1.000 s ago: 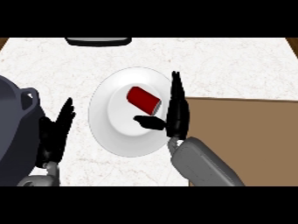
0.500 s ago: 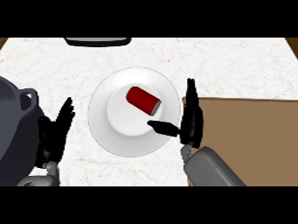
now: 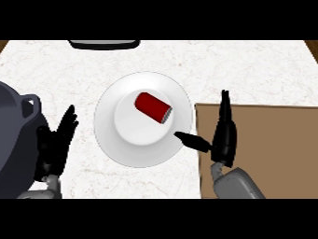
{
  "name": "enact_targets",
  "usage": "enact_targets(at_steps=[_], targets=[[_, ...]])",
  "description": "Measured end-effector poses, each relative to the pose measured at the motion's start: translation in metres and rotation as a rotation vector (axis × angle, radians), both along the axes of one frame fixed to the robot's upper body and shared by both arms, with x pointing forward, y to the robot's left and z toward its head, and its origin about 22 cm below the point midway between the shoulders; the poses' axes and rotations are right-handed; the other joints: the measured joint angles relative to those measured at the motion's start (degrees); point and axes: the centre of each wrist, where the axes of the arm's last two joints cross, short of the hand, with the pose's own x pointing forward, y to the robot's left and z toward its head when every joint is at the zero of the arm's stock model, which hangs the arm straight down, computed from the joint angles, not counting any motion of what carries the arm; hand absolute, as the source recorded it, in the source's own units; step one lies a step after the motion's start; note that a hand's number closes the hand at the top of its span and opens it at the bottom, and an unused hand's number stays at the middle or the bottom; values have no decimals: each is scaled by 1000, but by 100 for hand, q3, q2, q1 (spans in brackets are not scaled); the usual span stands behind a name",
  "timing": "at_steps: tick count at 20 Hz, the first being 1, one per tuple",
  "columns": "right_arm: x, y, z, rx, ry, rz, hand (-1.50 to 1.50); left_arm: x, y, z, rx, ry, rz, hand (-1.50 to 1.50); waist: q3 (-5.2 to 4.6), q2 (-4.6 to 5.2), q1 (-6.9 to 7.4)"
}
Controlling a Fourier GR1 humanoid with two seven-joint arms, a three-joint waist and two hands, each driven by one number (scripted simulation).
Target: Pick the can from the tray and place it in the plate
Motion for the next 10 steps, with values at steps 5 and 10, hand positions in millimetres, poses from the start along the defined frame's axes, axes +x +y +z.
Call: enact_targets(at_steps=[5, 10], targets=[[-10, -20, 4, -11, 1, -57, -150, -5, 1, -9, 5, -3, -1, 0, -2, -1, -9], [-13, -30, 0, -26, 13, -89, -150, 4, 2, 0, 7, -2, -8, 0, -1, 1, -5]])
